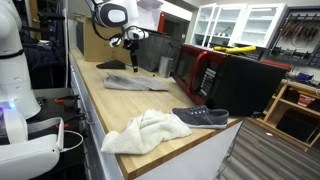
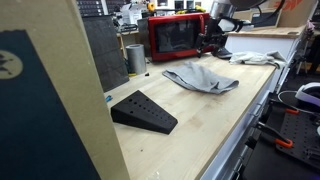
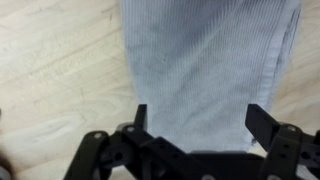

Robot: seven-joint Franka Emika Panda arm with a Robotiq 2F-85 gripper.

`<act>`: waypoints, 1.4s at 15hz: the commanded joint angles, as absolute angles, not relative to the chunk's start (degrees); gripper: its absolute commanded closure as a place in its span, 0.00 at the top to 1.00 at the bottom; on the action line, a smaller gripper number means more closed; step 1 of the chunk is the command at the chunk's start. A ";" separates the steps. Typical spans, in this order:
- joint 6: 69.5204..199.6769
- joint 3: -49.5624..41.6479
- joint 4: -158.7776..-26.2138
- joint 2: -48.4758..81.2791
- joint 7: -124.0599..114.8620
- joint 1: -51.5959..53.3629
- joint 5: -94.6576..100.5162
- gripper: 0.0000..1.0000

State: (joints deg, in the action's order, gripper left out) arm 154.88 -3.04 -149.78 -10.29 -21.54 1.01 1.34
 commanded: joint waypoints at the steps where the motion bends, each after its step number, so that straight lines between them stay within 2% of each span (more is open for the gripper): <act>1: 152.25 -2.22 -154.24 -13.90 -21.33 -0.82 -3.68 1.00; 15: 146.54 -3.26 -159.03 -10.81 -20.15 -2.95 -13.02 1.00; 16: 146.90 -3.33 -159.03 -10.13 -19.94 -3.10 -13.16 0.75; 17: 147.14 -3.47 -159.03 -9.60 -19.38 -3.05 -13.68 0.74; 21: 147.55 -3.79 -159.04 -7.50 -16.40 -2.33 -17.52 0.42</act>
